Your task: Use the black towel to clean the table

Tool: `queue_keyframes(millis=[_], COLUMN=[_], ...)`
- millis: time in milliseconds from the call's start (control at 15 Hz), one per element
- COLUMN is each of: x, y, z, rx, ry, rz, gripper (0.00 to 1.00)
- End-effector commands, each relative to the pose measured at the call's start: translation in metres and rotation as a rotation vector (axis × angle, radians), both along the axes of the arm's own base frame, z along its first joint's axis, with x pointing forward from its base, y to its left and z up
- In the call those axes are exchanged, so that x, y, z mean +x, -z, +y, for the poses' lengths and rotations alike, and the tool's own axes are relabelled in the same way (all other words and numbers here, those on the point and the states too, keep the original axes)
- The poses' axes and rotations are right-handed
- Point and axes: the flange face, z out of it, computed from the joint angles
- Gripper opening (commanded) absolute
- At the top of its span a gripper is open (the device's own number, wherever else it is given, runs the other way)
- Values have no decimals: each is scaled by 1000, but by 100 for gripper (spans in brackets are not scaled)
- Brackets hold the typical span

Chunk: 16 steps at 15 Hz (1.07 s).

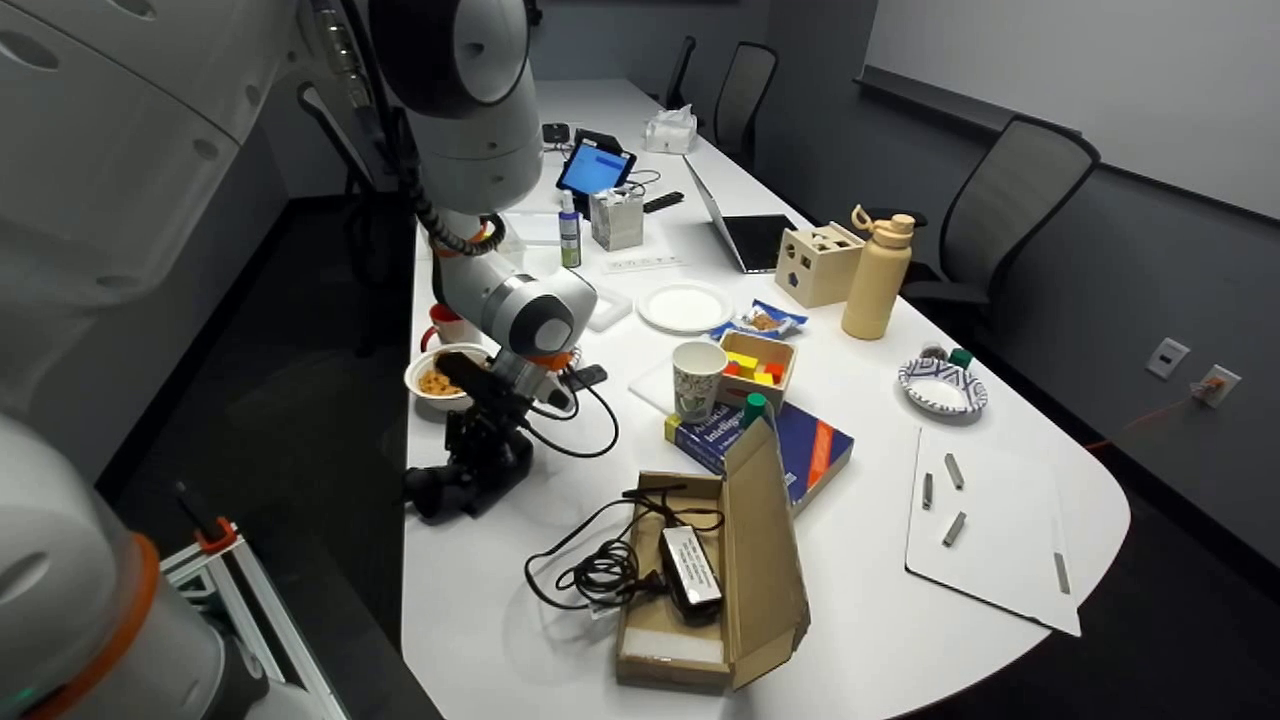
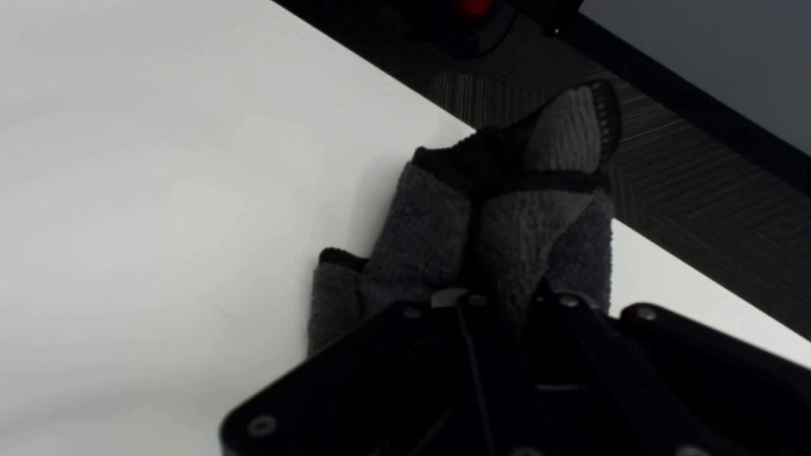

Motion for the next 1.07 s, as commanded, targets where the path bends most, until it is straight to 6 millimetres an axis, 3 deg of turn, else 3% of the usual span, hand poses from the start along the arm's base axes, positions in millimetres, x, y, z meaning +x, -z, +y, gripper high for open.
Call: queue_keyframes(millis=[0, 667, 1000], x=[-15, 25, 40], y=[-5, -4, -10], z=[-31, -100, -91], rx=[-68, -137, -108], ry=[58, 200, 218], rz=[-47, -218, -259], gripper=[3, 3, 3])
